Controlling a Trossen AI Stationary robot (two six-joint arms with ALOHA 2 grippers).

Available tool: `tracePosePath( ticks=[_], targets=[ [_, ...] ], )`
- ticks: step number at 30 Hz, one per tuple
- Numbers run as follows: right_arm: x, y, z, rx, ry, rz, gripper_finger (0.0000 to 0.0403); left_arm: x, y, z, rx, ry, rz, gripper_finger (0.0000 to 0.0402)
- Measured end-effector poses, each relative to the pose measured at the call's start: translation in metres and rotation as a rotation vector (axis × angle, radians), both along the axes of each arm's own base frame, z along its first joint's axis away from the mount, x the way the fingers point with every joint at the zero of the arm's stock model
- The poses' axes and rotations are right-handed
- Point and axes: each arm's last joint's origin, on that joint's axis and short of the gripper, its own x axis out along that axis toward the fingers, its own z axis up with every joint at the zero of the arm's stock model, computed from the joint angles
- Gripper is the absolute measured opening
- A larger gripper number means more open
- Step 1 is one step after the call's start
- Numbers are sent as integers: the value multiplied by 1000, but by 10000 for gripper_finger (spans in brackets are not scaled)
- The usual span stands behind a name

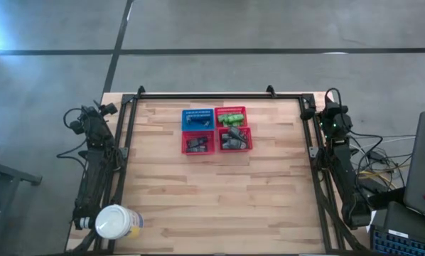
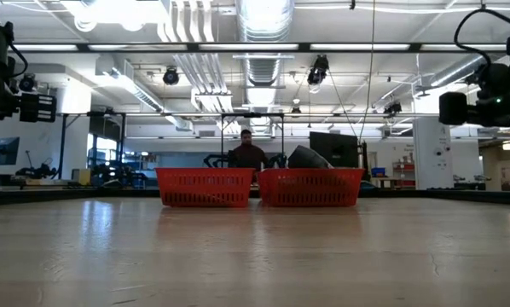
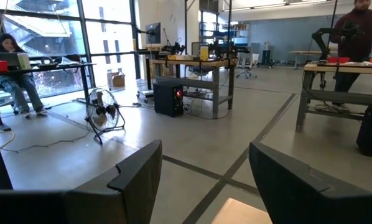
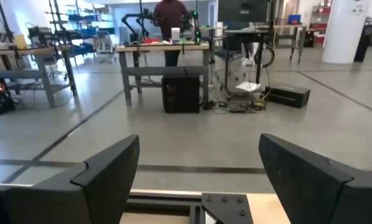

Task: Pick & Place Travel size toiletries
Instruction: Return to Home Position

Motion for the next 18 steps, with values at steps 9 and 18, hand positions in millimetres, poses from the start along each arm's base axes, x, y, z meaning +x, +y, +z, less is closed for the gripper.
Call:
tracePosePath(
  ticks=[9,18],
  targets=[
    [0,0,0,-3,-2,0,355,0,0,0,0,0,0,245],
    [0,0,0,-3,-2,0,353,0,0,0,0,0,0,245]
  ],
)
